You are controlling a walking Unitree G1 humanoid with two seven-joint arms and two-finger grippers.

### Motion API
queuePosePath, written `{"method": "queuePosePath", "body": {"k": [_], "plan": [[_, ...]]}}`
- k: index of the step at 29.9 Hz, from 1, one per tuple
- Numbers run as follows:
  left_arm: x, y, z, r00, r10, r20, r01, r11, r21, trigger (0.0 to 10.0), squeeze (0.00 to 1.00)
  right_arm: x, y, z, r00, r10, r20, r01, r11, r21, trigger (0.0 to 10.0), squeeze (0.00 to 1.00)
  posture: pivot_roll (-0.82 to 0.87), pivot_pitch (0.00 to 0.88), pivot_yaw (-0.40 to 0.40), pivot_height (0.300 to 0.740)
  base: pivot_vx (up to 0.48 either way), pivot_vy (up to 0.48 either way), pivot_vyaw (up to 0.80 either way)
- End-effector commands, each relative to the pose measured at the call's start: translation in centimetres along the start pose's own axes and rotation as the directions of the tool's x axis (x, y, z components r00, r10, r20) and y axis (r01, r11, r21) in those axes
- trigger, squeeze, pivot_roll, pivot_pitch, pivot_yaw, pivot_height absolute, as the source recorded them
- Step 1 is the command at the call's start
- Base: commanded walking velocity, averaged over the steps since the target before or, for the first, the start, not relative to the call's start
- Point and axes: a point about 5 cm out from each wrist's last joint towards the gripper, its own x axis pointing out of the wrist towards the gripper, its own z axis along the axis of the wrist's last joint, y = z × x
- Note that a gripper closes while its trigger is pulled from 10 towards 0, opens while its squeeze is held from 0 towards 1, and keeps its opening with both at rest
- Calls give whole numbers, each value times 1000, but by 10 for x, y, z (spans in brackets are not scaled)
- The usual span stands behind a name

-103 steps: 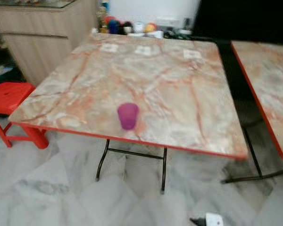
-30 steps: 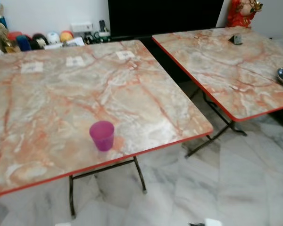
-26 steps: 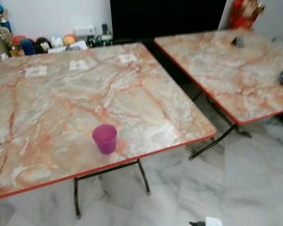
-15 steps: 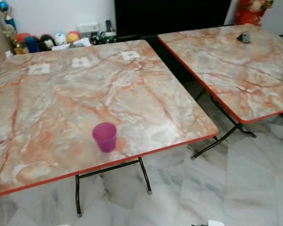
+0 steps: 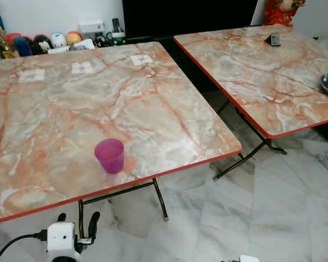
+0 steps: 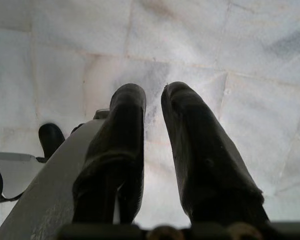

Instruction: Setting the table

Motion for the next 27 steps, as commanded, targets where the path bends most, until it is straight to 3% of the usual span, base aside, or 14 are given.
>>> {"method": "queuePosePath", "body": {"k": [1,5,7,13,22,27], "plan": [[-7,0,-1,999,-15,-30,15,1000,-1,10000,0,-1,-3,-5,1000,-7,-25,7,1000,-1,10000,0,103,78,-11,740,0,0,0],[-16,3,0,998,-18,-62,19,1000,13,10000,0,-1,-3,-4,1000,-8,-25,8,1000,-2,10000,0,103,84,-13,740,0,0,0],[-28,8,1,997,-7,-80,9,1000,19,10000,0,-1,-3,-4,1000,-9,-27,9,1000,-5,10000,0,107,90,-16,740,0,0,0],[-45,15,12,999,5,-54,-3,999,40,10000,0,-1,-5,-5,999,-11,-33,11,1000,-13,10000,0,119,101,-22,740,0,0,0],[-21,5,69,992,-53,110,50,998,25,10000,0,2,2,3,1000,4,-20,-4,1000,-28,10000,0,130,105,-27,740,0,0,0],[0,-7,63,990,-129,54,127,991,28,10000,0,4,7,11,1000,8,-11,-8,1000,-29,10000,0,123,105,-28,740,0,0,0]]}}
